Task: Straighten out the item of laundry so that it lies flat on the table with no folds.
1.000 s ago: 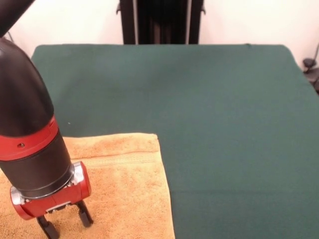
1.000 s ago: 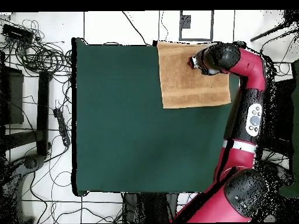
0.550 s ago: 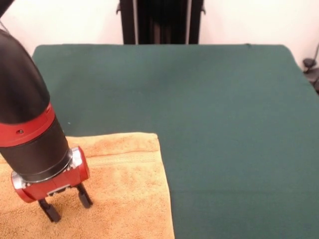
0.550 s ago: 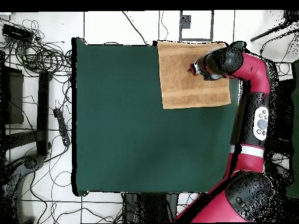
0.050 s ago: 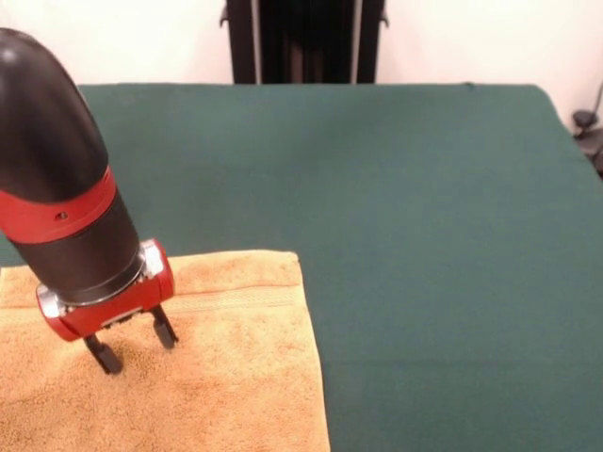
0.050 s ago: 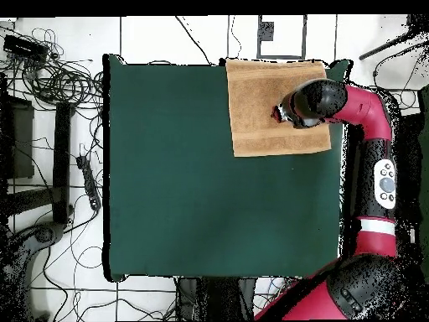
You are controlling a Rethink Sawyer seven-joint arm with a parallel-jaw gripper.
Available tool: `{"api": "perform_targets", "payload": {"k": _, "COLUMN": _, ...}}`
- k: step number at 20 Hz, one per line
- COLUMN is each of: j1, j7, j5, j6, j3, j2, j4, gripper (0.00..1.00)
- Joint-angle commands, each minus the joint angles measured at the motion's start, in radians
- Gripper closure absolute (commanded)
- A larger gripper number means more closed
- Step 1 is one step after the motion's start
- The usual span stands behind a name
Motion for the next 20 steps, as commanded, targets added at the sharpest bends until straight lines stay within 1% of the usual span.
{"api": "perform_targets", "payload": {"k": 1, "j1": 0.065, "j7": 0.381, "j5": 0.046, "j6": -0.023, "j3": -0.202, "j2": -0.031, "j4": 0.204, "gripper": 0.00}}
{"api": "perform_targets", "payload": {"k": 6, "j1": 0.083, "j7": 0.373, "j5": 0.102, "j6": -0.038, "j3": -0.243, "j2": -0.037, "j4": 0.208, "gripper": 0.00}}
{"api": "perform_targets", "payload": {"k": 10, "j1": 0.096, "j7": 0.446, "j5": 0.130, "j6": -0.149, "j3": -0.283, "j2": -0.063, "j4": 0.258, "gripper": 0.00}}
{"api": "perform_targets", "payload": {"k": 12, "j1": 0.105, "j7": 0.477, "j5": 0.150, "j6": -0.183, "j3": -0.302, "j2": -0.080, "j4": 0.283, "gripper": 0.00}}
{"api": "perform_targets", "payload": {"k": 17, "j1": 0.141, "j7": 0.511, "j5": 0.196, "j6": -0.206, "j3": -0.359, "j2": -0.121, "j4": 0.316, "gripper": 0.00}}
{"api": "perform_targets", "payload": {"k": 20, "j1": 0.158, "j7": 0.531, "j5": 0.218, "j6": -0.228, "j3": -0.392, "j2": -0.159, "j4": 0.354, "gripper": 0.00}}
